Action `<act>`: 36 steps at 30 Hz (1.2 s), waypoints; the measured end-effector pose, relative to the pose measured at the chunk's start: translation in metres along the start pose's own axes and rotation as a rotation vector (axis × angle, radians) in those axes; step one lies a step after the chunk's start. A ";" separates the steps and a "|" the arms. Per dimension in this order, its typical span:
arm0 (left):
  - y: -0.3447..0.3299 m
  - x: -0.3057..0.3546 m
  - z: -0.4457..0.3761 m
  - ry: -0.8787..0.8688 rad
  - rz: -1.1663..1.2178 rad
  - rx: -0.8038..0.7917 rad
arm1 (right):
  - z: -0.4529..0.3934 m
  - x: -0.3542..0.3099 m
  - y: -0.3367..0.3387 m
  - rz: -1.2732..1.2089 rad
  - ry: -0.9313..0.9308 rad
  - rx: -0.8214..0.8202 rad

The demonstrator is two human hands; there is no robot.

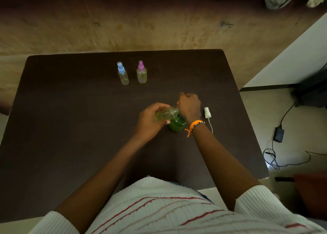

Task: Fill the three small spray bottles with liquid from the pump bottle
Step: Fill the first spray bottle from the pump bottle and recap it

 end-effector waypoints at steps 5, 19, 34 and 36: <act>0.000 0.002 0.000 -0.012 0.004 -0.003 | -0.003 -0.005 0.000 -0.026 -0.035 -0.122; 0.002 0.003 -0.001 -0.016 0.011 -0.012 | -0.004 -0.005 -0.002 -0.014 -0.038 -0.155; 0.002 0.005 0.000 -0.016 0.020 -0.019 | -0.004 -0.006 -0.002 -0.085 -0.085 -0.260; 0.001 0.007 0.000 -0.023 0.020 -0.021 | -0.004 -0.005 -0.001 -0.067 -0.055 -0.216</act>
Point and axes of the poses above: each hand's wrist, its own z-axis away from the middle knuckle, its own y-axis out of the back of the hand, x = y × z, the point moved 2 cm from there along -z, towards the middle knuckle, and after that the axes turned 5 degrees about x, right-handed, at the moved point
